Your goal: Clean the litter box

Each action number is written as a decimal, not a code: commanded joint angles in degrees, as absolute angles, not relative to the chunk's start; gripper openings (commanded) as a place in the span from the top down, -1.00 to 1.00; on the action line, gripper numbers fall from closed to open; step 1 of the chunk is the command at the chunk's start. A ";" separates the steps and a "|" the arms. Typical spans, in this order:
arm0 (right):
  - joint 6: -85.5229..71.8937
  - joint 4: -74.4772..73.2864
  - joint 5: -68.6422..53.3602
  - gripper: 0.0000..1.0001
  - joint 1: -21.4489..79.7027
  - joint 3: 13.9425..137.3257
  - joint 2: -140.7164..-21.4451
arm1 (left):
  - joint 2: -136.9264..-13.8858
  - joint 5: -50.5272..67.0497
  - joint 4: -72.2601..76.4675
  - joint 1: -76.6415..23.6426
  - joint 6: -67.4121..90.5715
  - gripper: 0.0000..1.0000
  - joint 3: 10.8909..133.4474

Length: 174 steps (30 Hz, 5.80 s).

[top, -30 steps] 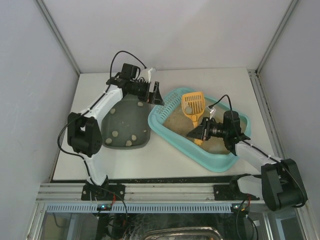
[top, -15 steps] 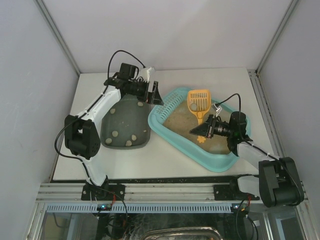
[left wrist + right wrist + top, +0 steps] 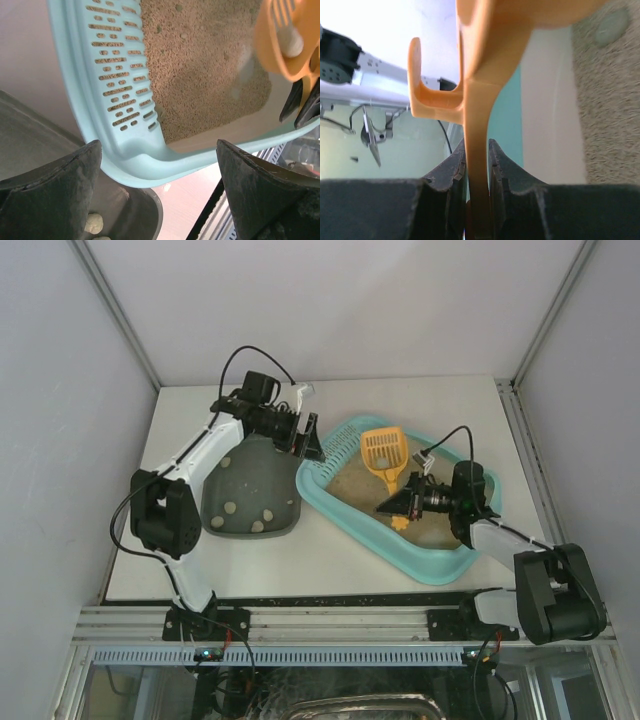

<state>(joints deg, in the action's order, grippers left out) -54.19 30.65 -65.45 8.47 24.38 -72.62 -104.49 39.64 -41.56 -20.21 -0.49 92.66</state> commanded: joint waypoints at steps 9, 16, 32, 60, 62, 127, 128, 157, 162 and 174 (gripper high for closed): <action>-48.32 23.81 -65.43 1.00 9.26 26.71 -70.81 | -100.93 40.66 -46.19 -21.45 -6.58 -1.00 92.13; -48.34 22.64 -63.90 1.00 10.83 29.51 -70.16 | -102.51 40.44 -50.31 -20.92 -7.18 -1.00 103.91; -16.57 -29.96 -39.96 1.00 27.18 68.56 -80.41 | -98.57 14.91 -48.32 -2.46 3.94 -0.99 117.59; -5.58 -59.90 10.85 1.00 53.68 112.78 -118.33 | -89.70 5.04 -51.51 13.33 5.11 -0.99 101.55; -4.76 -59.37 12.33 1.00 54.14 112.63 -118.86 | -90.21 4.63 -51.17 13.29 5.33 -0.99 101.76; -26.17 -51.43 9.38 1.00 23.08 88.04 -70.99 | -84.64 1.82 -36.28 -46.89 -9.77 -0.99 89.87; -26.44 -52.05 8.94 1.00 22.92 87.39 -70.32 | -86.31 0.65 -36.67 -48.17 -11.80 -1.00 91.60; -36.42 -59.97 8.36 1.00 17.77 74.30 -43.06 | -116.94 27.09 -65.77 -57.70 -68.19 -0.79 109.91; -34.79 -59.68 8.88 1.00 17.13 74.01 -42.75 | -120.45 21.88 -69.45 -56.51 -75.23 -0.59 110.66; -31.03 -57.35 2.41 1.00 9.13 72.77 -45.67 | -120.27 11.94 -81.19 -52.14 -105.31 0.99 106.96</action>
